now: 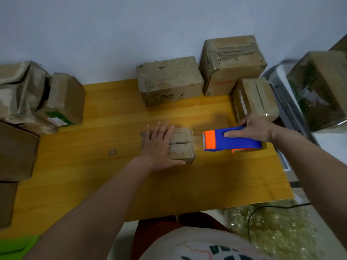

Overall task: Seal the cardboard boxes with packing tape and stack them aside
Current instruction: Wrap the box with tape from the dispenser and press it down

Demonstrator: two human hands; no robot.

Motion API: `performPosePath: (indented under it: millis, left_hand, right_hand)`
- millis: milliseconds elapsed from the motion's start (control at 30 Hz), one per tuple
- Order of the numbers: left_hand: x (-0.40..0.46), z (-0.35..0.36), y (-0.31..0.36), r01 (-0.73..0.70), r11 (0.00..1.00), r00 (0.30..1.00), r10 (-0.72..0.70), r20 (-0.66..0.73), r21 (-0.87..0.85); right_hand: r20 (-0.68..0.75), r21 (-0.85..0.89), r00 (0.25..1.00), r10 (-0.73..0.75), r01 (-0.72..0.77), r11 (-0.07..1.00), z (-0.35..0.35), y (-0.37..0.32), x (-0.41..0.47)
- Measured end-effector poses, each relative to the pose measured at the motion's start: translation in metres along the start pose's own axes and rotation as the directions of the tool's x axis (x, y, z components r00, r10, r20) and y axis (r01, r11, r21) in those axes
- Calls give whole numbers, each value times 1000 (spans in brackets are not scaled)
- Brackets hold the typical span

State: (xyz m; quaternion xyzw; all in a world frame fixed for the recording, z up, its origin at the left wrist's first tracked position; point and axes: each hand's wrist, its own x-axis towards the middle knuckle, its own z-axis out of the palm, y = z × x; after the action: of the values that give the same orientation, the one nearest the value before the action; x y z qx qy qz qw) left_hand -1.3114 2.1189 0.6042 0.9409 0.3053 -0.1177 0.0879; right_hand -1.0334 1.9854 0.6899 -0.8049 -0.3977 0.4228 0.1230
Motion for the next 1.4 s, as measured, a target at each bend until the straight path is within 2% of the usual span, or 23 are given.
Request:
performPosePath:
  millis: [233,400,467,600,733,967,1233,1333,1400]
  left_hand:
    - [5,2,31,52,997,998,-54,-27,-65]
    - [17,-3,43,-81,993,996,77,-49,-89]
    - [21,-2,44,-91,991,994,84,-75,-99]
    - [24,2,47,-44,990,990,25,-142,-136]
    - [25,2,47,-38,989,991,20,-130,-143]
    - [34,3,57,93,967,975,-137,-175,-239]
    - [36,-1,59,147,974,981,-166,-99,-174]
    - [34,-2,60,162,974,981,-176,-78,-158]
    - [33,-3,61,172,973,981,-183,-64,-153]
  right_hand:
    - [3,-73,1000,23,-23,997,9,-1,8]
    - [-8,-68,1000,22,-23,997,14,-2,14]
    - [-8,-72,1000,14,-14,997,17,-3,16]
    - [-3,-83,1000,-9,8,997,23,-2,20]
    - [7,-81,1000,-10,11,997,23,3,21]
    - [35,-24,999,0,1,1000,25,8,20]
    - [21,165,1000,-17,13,986,11,25,1]
    - [35,160,999,12,-17,987,12,24,-1]
    - [53,94,998,18,-23,995,9,19,0]
